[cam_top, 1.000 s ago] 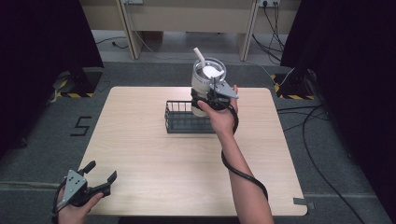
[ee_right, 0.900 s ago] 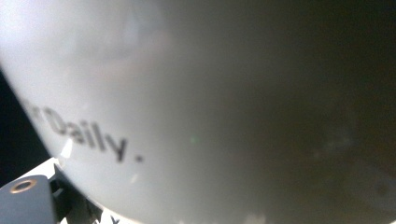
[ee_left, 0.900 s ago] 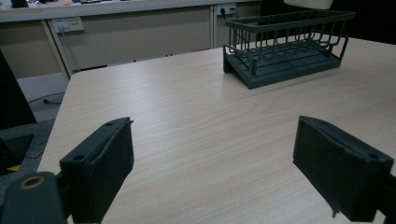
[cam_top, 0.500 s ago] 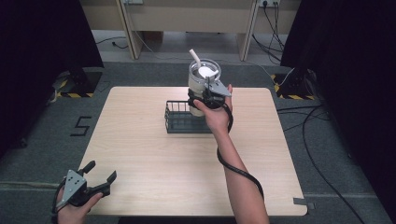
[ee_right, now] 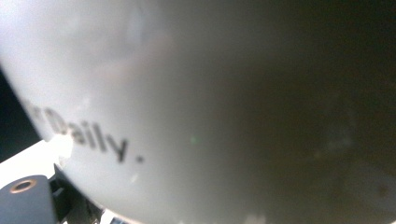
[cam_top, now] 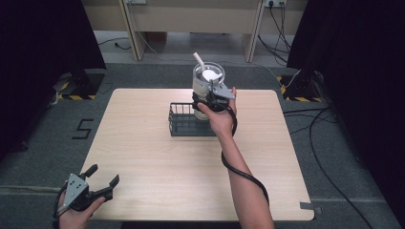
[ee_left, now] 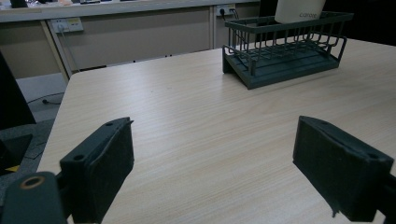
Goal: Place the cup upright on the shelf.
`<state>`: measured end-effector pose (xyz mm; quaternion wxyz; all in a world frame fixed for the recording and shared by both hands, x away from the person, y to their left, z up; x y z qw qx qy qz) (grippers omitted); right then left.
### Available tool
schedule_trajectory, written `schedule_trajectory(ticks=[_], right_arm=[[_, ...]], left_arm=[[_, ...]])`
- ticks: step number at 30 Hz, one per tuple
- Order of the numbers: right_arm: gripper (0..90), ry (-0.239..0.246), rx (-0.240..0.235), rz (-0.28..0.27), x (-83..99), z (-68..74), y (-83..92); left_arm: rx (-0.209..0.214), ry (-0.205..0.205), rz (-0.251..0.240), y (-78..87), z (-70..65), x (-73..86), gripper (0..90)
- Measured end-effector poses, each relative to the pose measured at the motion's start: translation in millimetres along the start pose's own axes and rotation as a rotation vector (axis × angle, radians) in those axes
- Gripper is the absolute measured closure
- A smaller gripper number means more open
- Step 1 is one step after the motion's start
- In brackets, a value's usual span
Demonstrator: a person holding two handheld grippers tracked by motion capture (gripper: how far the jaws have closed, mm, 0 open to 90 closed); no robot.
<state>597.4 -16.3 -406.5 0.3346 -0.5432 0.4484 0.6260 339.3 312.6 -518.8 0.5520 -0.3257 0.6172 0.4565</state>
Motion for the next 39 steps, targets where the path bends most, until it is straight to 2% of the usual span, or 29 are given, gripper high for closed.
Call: schedule_trajectory(ticks=[2, 26, 38, 39], right_arm=[[9.5, 0.013, 0.005, 0.006, 2.7, 0.1, -1.7], [9.3, -0.001, 0.016, 0.075, 38.2, 1.1, -19.6], [9.0, 0.009, 0.02, 0.053, 40.5, 3.2, -20.1], [8.9, 0.023, 0.021, 0.045, 40.7, 3.6, -20.4]], left_arm=[[-0.001, 0.0, 0.0, 0.1, 0.1, 0.0, 11.7], [0.002, 0.002, 0.001, 0.1, 0.9, 0.6, 11.7], [0.006, -0.001, 0.004, -0.3, 0.1, 1.1, 11.7], [0.006, -0.001, 0.004, -0.3, 0.0, 1.1, 11.7]])
Point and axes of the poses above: each handheld gripper's, and its own axes: y roughly backward along the jaws, x roughly out of its underside, z roughly to its left, the point moved 8 cm from there along -y, roughly forward along the jaws, and after that the axes turned 1 degree about x, right-handed, at the moved point
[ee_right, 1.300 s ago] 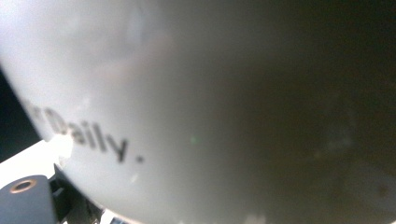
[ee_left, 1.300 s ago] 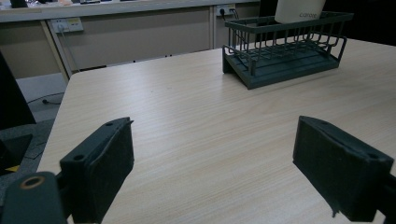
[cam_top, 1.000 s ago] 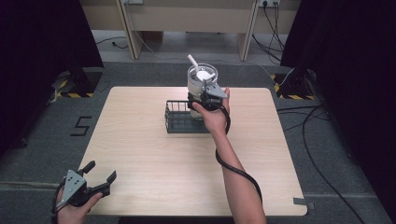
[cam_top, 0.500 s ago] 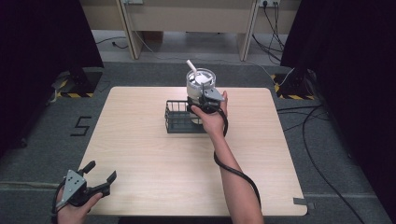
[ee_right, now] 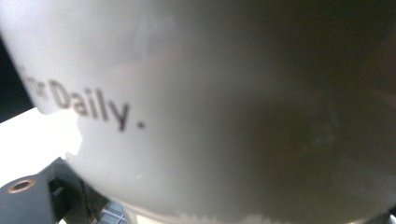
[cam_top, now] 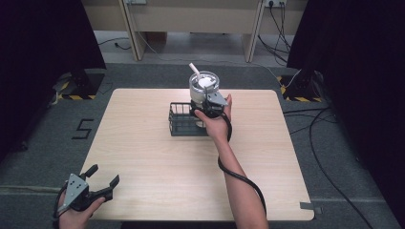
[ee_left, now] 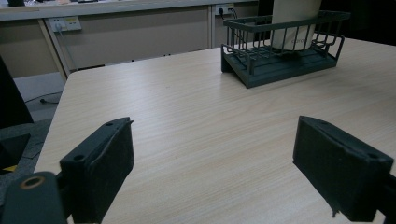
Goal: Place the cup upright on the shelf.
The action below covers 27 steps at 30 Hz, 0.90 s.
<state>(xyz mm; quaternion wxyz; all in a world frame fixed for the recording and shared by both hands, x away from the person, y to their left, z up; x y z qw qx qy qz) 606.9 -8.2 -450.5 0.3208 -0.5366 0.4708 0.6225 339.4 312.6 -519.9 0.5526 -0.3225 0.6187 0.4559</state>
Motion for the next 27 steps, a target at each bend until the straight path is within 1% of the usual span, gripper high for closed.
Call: schedule_trajectory(ticks=[6, 7, 11, 16, 17, 18, 24, 25, 27], right_arm=[[6.6, -0.006, 0.002, -0.01, 0.1, 0.4, -0.3], [3.6, -0.006, 0.004, -0.018, -0.8, 0.3, -0.1], [0.4, 0.005, -0.003, -0.019, -0.9, 1.9, 0.6], [0.3, 0.0, -0.004, -0.014, 3.0, 2.3, 1.9], [0.3, -0.008, -0.005, -0.015, 3.1, 3.4, 4.3], [0.3, -0.001, -0.007, -0.016, 2.7, 3.3, 5.1], [0.2, -0.001, -0.003, -0.018, 2.0, 3.2, 11.1], [0.2, -0.006, -0.003, -0.015, 2.5, 3.1, 14.6], [0.2, 0.0, 0.0, -0.02, 2.3, 1.9, 17.2]], left_arm=[[0.0, -0.002, 0.001, -0.1, 0.0, 0.1, 11.6], [0.0, -0.002, 0.001, -0.1, 0.1, 0.0, 11.6], [0.0, -0.001, 0.0, -0.2, 0.3, 0.1, 11.6], [-0.001, -0.003, 0.0, 0.1, 0.2, -0.2, 11.5], [-0.001, -0.003, 0.0, -0.1, 0.3, -0.2, 11.5], [-0.002, -0.002, 0.0, -0.1, 0.4, -0.1, 11.5], [-0.003, -0.004, -0.002, 0.1, 0.4, -0.7, 11.5], [-0.003, -0.005, -0.002, 0.2, 0.3, -0.7, 11.4], [-0.002, -0.005, -0.002, 0.1, 0.1, -0.8, 11.4]])
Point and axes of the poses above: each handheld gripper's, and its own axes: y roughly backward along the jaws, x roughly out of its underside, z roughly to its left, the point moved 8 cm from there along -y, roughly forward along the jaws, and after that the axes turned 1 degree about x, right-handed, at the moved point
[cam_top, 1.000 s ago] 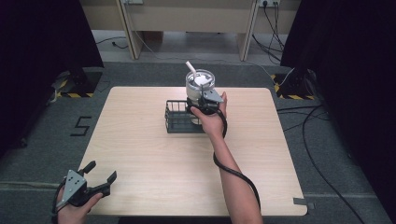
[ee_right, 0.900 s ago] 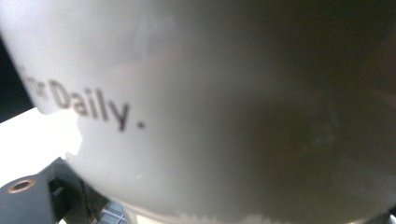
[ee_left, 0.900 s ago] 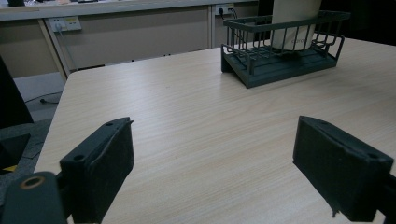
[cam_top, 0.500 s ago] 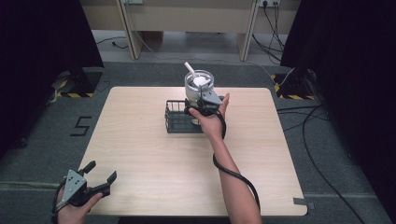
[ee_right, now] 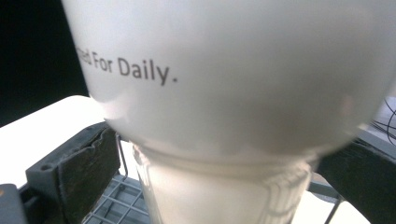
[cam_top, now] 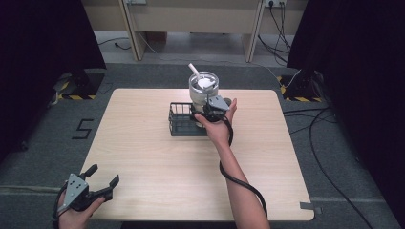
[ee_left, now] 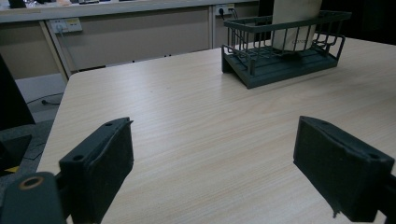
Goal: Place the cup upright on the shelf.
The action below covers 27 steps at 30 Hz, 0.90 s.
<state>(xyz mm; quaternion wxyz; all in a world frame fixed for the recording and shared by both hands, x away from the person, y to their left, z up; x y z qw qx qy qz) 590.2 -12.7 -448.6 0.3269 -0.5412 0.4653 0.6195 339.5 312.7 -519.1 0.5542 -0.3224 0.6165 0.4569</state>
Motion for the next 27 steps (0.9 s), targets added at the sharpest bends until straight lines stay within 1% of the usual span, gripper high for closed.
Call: schedule_trajectory(ticks=[5, 8, 14, 15, 20, 21, 23, 26, 27], right_arm=[[0.3, 0.002, -0.001, -0.005, -0.1, -0.1, 7.6], [0.3, 0.013, -0.006, -0.004, 2.0, 0.2, 14.1], [0.3, 0.002, -0.01, -0.001, 4.8, -2.0, 23.0], [0.5, 0.0, -0.009, -0.001, 5.4, -3.9, 26.6], [1.1, -0.004, -0.013, 0.004, 7.6, -6.7, 32.6], [1.2, -0.005, -0.013, 0.005, 8.5, -8.7, 37.0], [1.4, -0.006, -0.013, 0.006, 8.7, -9.2, 37.9], [2.0, -0.015, -0.01, 0.009, 8.3, -14.3, 45.9], [2.0, -0.015, -0.01, 0.009, 8.3, -14.3, 45.9]], left_arm=[[0.0, 0.001, 0.0, -0.2, -0.1, 0.1, 11.4], [-0.001, -0.001, 0.001, -0.1, -0.3, 0.0, 11.3], [-0.002, -0.003, 0.002, -0.5, -0.5, 0.4, 11.3], [-0.002, -0.004, 0.003, -0.6, -0.5, 0.5, 11.3], [-0.003, -0.004, 0.003, -0.4, -0.7, 0.4, 11.3], [-0.003, -0.005, 0.003, -0.4, -0.8, 0.3, 11.3], [-0.003, -0.004, 0.003, -0.5, -0.9, 0.3, 11.3], [-0.004, -0.004, 0.003, -0.4, -0.7, 0.3, 11.3], [-0.004, -0.004, 0.003, -0.4, -0.7, 0.3, 11.3]])
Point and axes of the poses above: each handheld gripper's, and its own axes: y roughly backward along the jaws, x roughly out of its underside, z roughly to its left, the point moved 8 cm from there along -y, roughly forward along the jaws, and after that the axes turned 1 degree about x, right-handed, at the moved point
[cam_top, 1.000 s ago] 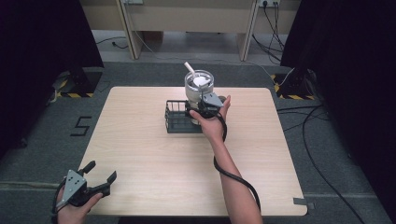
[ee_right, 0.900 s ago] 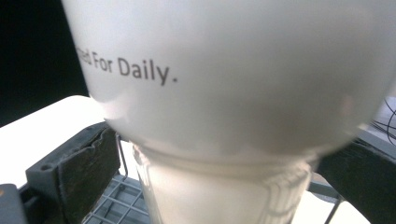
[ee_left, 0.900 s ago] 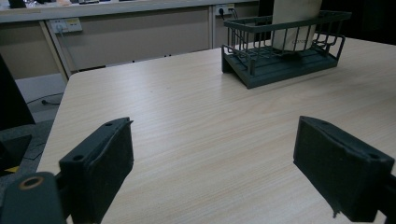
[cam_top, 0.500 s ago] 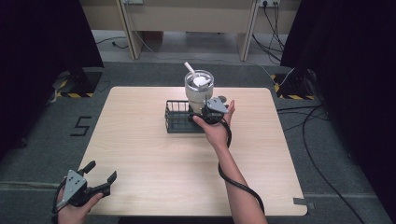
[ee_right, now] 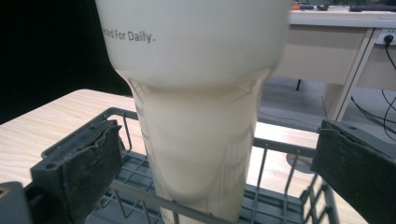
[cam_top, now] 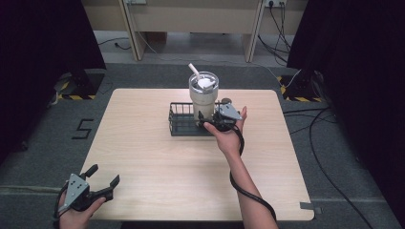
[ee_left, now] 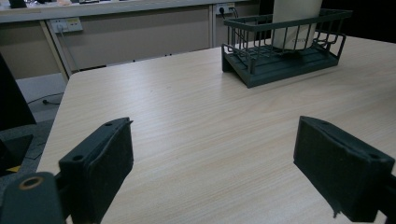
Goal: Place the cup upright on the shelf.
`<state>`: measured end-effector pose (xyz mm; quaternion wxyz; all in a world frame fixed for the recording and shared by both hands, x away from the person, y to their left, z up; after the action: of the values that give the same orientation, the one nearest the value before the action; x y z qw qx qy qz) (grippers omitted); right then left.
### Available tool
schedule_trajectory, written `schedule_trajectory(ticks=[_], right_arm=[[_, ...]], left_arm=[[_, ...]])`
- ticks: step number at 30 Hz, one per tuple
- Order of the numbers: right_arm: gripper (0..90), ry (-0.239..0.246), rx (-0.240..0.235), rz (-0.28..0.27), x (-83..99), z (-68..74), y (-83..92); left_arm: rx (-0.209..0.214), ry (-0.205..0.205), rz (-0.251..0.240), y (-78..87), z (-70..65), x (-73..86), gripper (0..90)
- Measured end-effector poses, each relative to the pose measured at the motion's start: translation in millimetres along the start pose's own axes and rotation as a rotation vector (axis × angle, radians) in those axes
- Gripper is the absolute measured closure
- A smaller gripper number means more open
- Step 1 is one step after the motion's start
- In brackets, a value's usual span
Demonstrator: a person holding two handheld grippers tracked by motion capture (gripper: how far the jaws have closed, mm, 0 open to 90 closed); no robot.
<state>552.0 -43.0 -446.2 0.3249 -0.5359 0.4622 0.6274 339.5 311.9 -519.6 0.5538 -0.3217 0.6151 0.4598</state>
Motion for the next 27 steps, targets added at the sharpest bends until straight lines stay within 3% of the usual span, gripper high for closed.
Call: schedule_trajectory(ticks=[27], right_arm=[[4.7, -0.018, 0.018, 0.029, 16.8, -25.1, 47.4]], left_arm=[[-0.005, 0.001, 0.001, 0.9, -0.7, -0.1, 11.3]])
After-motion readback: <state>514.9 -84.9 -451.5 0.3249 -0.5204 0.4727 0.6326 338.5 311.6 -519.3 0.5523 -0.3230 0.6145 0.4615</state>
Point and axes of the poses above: each handheld gripper's, and its own axes: y roughly backward along the jaws, x roughly out of its underside, z roughly to its left, the point moved 8 cm from there along -y, roughly forward along the jaws, and after that the axes turned 1 degree about x, right-handed, at the moved point
